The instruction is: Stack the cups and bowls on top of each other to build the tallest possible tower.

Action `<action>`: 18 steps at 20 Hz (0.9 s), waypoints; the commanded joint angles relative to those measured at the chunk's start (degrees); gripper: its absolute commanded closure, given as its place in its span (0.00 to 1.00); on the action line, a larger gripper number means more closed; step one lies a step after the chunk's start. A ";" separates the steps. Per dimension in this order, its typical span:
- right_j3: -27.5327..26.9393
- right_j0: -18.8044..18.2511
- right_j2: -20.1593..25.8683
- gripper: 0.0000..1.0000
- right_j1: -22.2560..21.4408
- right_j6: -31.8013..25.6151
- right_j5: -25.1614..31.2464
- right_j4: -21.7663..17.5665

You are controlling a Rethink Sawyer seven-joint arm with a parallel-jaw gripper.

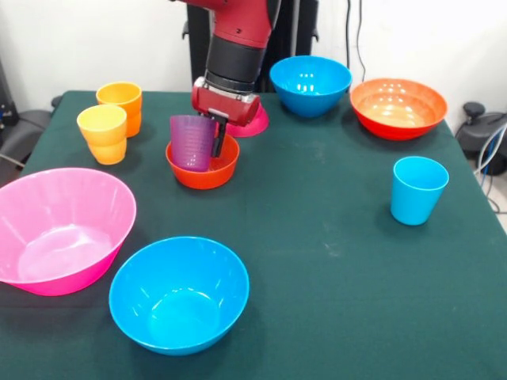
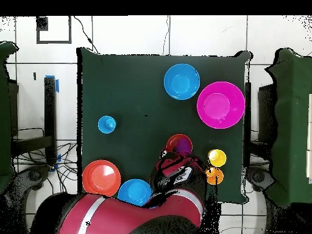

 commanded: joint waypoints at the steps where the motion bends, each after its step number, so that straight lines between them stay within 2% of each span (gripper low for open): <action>1: 1.55 -2.93 12.31 1.00 11.21 -2.34 13.89 0.68; 5: 2.85 -4.21 13.94 1.00 9.48 -3.24 17.84 1.62; 12: 7.86 -5.33 15.25 1.00 2.37 -5.15 24.07 1.95; 18: 11.01 -5.29 14.70 1.00 -2.21 -5.20 26.18 1.13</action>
